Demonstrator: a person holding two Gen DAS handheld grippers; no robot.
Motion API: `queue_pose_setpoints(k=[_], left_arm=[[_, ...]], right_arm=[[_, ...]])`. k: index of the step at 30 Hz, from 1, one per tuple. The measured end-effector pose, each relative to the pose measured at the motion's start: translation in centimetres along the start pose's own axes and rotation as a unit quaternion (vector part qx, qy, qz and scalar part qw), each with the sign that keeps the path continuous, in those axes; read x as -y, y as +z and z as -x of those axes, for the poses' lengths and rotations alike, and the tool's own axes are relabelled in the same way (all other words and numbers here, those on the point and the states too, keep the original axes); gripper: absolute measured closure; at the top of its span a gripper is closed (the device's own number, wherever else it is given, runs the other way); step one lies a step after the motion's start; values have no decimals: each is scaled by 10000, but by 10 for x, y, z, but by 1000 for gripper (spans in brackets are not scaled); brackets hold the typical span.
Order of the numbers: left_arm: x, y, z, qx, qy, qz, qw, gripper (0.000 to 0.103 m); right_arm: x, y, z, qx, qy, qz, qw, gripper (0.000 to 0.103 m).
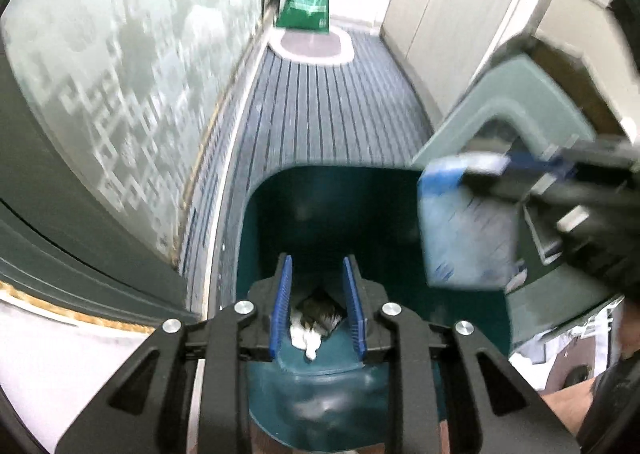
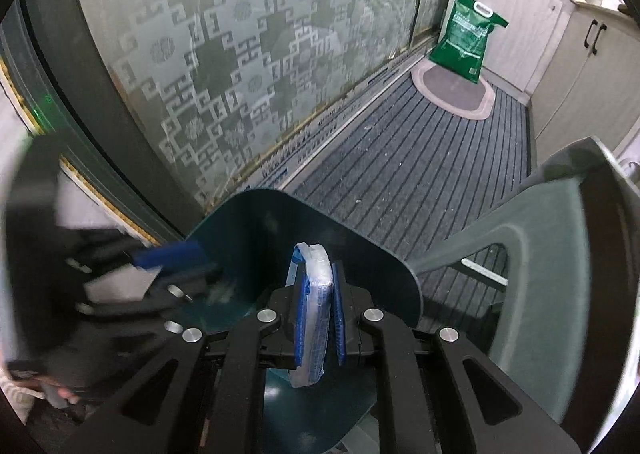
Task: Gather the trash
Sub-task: 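Lower the blue wet-wipe pack into the bin and open the right gripper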
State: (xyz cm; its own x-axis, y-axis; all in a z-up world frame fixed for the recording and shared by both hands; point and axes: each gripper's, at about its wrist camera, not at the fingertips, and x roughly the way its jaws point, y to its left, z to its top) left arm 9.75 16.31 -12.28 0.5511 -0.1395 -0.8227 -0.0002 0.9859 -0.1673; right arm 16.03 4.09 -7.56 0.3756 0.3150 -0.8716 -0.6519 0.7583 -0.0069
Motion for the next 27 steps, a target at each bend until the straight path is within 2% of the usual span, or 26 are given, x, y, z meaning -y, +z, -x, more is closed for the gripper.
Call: queue_pose_setpoints(k=[10,16,20,24,27], left_arm=[[0,29,61,1009,-190,161,9946,85],[6,39,92,1653,-433,410,9844,85],[18,47,110,1972,-607,420,9776,85],[26,50,121,2132,-680,364,9740,85],[33,54,127,2273,-703,285,9709,85]], right_arm=[[-11,-27,-41,-601,-44,236,9979,92],[-15,-43,-61,-905,29,362,9952,91],[-19,-52,-67,-987,-140,554,9935,91],[-18,-59,-68,-1021,-136,578,9930,82],[-15,-61,-66,-1005,-109,500,9936,60]])
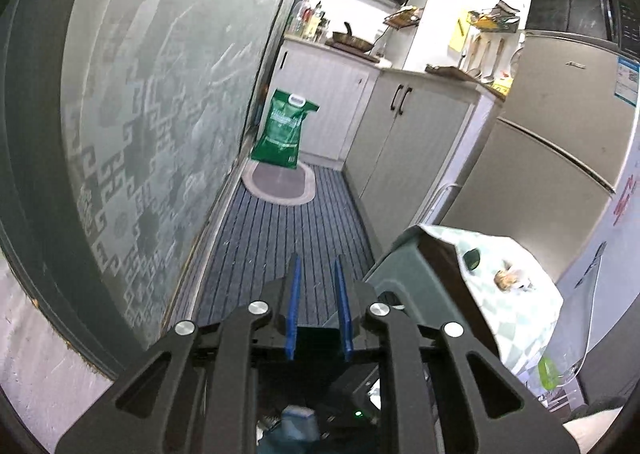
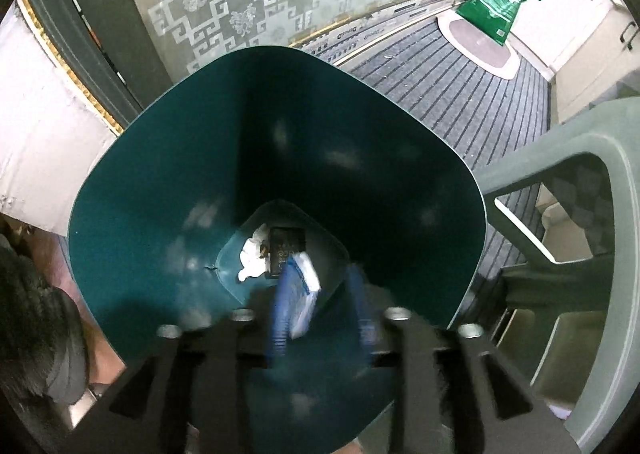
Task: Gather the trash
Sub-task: 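Lower the blue wet-wipe pack into the bin and open the right gripper, then move both tools back over the checkered table toward the remaining items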
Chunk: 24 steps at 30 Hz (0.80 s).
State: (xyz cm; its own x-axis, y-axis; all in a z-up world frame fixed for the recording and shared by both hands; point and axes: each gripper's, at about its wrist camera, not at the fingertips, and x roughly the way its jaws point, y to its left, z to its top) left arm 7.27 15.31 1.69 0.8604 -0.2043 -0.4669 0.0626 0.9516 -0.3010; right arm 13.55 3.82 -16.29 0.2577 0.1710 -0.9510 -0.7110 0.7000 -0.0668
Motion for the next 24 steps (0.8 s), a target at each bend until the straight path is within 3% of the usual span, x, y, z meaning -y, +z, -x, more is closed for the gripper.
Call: queue_pose_setpoints(k=[7,10,17,24], left_arm=[[14,7,12,339,-116,-46,9993,84],[17,11,15,429,-58,-62,9990,73],[25,20,24,717,146,-407,9965,67],[22,25,24,797,181,-278,9963,66]], right_arm=[[-6,-4,12,109,87,106,9998,56],[-11,-2,27,291,150,165,9993,54],[-20,2,68,792,307,291,9960,53],[-17,2,113,1274,334,345,9907,51]])
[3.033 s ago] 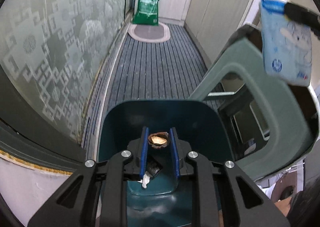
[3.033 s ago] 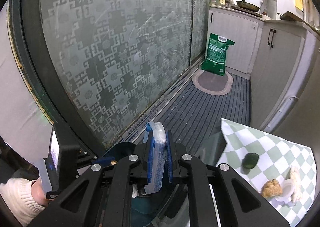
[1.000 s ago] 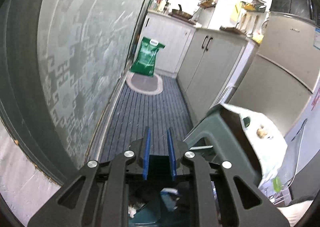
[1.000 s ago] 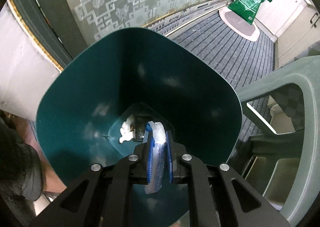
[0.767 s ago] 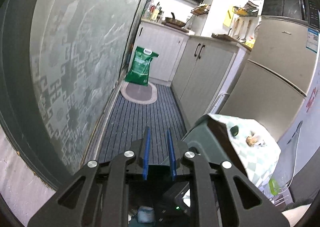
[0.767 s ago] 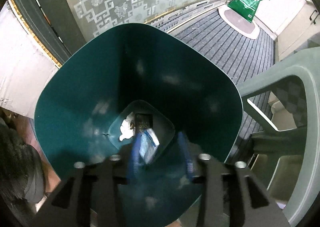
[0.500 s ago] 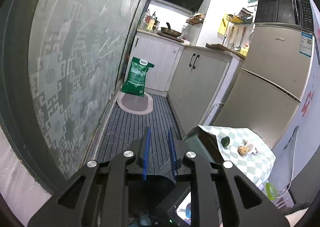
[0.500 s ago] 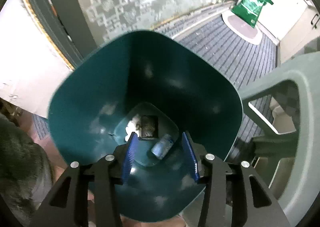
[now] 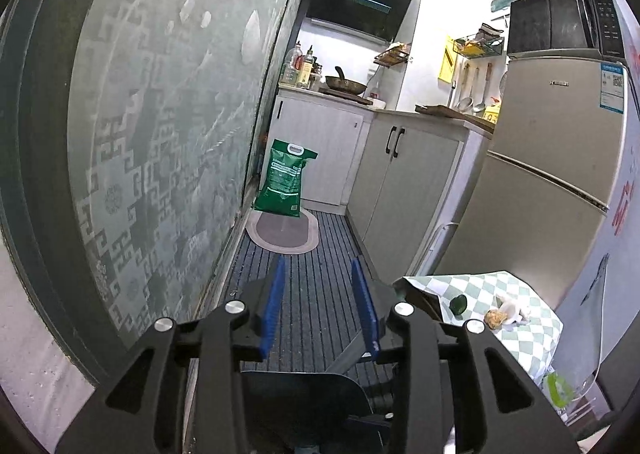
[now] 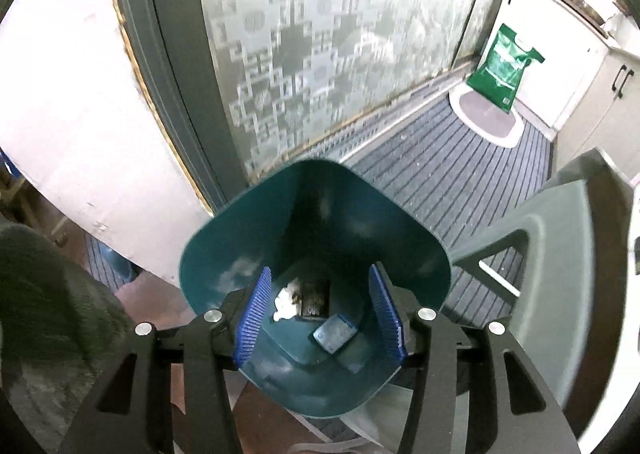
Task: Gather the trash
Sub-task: 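Move both tools back over the checkered table toward the remaining items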
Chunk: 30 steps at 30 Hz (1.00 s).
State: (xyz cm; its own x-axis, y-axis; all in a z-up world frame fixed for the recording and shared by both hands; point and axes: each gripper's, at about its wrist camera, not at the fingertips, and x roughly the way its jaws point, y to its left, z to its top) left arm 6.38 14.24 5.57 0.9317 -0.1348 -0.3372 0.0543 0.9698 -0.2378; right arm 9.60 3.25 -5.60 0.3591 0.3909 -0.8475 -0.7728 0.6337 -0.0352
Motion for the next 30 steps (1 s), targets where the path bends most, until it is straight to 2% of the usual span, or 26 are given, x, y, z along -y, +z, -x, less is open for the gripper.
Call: queue_pose_setpoints(k=[5,14,22,30], left_arm=[[5,2,0,92,-15,43,9999,63],[22,4,-8,117,-112,69,9998,58],[53,-5,-25,-86,-274,-186,9994,54],[83,-14,-47,-362,-455,-353,9977,51]], right_arm=[[13,6,34,405,-78,-129,9991,49],[68,1,83,947,-358,-608,9930,49],[121,-14,123,1312,-638,-1137,9827,46],[167,-36,149,1501,-869,-1550,9726,46]])
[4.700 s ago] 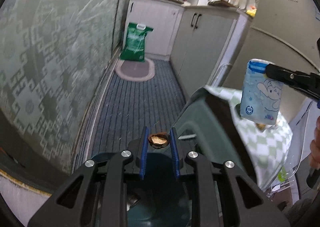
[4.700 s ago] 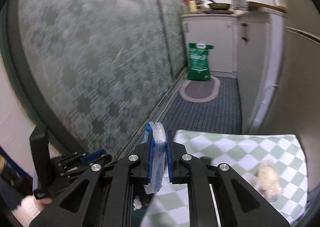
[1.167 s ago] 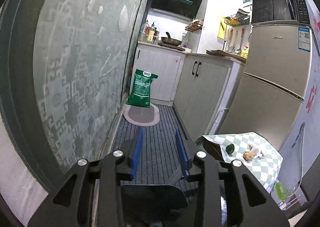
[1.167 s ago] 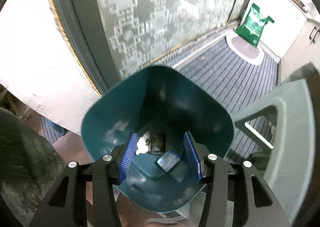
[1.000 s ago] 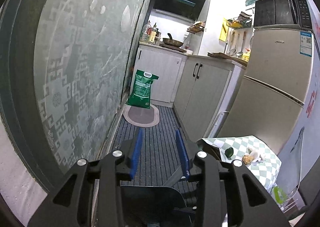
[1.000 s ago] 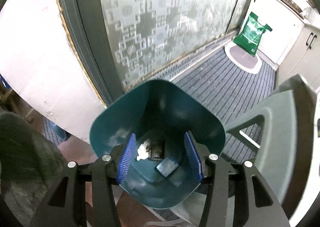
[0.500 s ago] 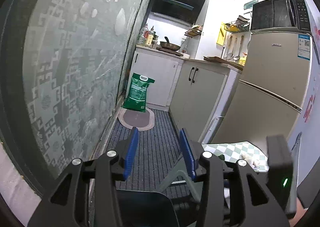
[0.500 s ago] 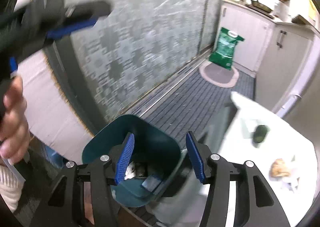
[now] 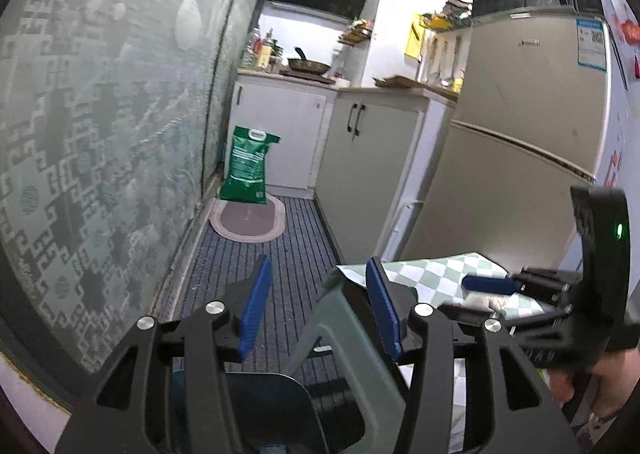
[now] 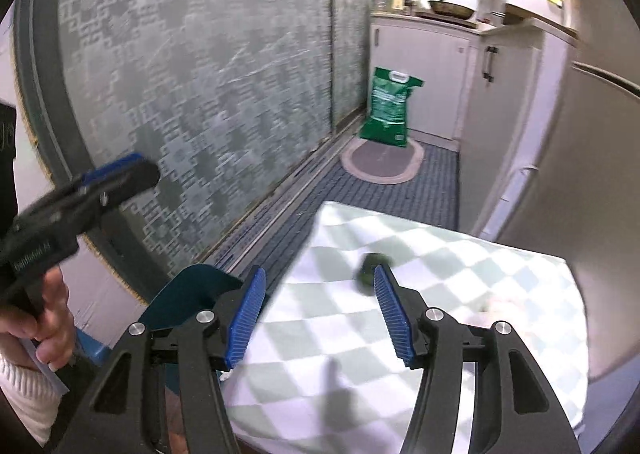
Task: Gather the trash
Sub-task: 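Move both tools back over the checkered table toward the remaining items, then grasp the bread crust with the left gripper while the right gripper grasps the white cap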
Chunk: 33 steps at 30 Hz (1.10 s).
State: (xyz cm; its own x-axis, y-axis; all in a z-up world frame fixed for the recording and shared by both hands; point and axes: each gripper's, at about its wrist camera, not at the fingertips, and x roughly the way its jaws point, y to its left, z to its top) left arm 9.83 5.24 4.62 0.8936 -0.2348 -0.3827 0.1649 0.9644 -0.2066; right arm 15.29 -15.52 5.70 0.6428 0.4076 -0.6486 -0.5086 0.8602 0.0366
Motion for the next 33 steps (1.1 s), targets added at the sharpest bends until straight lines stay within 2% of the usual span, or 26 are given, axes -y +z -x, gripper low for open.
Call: queue_pose_setpoints(k=[7,14,19,23,26,30,33], left_arm=[[38,-8,-27,-341,-309,-373,9982,51],[67,-17,-53,-691,-547,-551,9946,51],[84,-22,-66,-867,-656,-710,9915,51],[93,-26,-76,-1007,-717,-758,9894,51],[100,-30,-84,-1150,-756,-795,9873,51],[109,-36,-96,-1373,-845,-888,9829,51],[116,-41,-103,-1543,-936,-953,9790,51]], right_arm=[[61,-5,14,40,-274,-582,9979,46],[94,-21,13,-126,-142,-1235,9922,46],[99,-27,8,-240,11,-1430,9894,62],[102,-33,2,-386,-10,-1498,9880,63],[106,-37,-3,-423,67,-1589,9864,68],[108,-39,-11,-478,4,-1541,9869,77],[109,-39,-14,-483,-4,-1485,9877,87]])
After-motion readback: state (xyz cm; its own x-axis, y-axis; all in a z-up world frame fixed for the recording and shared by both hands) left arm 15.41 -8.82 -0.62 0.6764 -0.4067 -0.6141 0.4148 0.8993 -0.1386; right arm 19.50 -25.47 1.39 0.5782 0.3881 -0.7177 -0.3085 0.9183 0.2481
